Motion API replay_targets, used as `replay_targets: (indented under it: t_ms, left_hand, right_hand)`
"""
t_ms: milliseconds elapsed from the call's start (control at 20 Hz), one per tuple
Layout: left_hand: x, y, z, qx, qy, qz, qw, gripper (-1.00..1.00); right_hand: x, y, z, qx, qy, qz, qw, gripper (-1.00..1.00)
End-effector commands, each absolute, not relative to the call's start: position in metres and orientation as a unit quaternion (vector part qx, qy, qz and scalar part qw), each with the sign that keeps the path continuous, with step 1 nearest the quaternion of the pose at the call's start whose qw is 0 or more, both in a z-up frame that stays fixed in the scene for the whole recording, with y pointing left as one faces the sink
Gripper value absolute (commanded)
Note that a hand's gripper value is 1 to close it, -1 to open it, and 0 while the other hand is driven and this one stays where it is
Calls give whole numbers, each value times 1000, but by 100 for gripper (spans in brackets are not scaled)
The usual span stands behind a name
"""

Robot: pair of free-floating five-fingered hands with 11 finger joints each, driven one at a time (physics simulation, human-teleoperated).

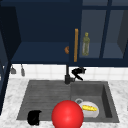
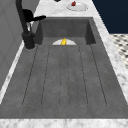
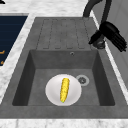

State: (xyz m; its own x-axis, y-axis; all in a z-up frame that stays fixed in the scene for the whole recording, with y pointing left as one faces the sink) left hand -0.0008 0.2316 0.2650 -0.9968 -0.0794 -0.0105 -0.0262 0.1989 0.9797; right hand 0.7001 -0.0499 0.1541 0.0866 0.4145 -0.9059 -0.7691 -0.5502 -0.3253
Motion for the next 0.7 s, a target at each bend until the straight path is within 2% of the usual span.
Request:
replay_targets:
  t_ms: [0,300,650]
  left_hand:
    - [-1,232,265,34,-774,-632,21,0]
    - [-1,232,265,34,-774,-632,21,0]
    - [-1,232,265,34,-774,-632,21,0]
  right_hand:
    - [702,-50,150,-570,85,671,467,-100]
    - [685,-38,131,-590,89,664,450,-100]
    - [636,-10,117,-682,140,596,400,-100]
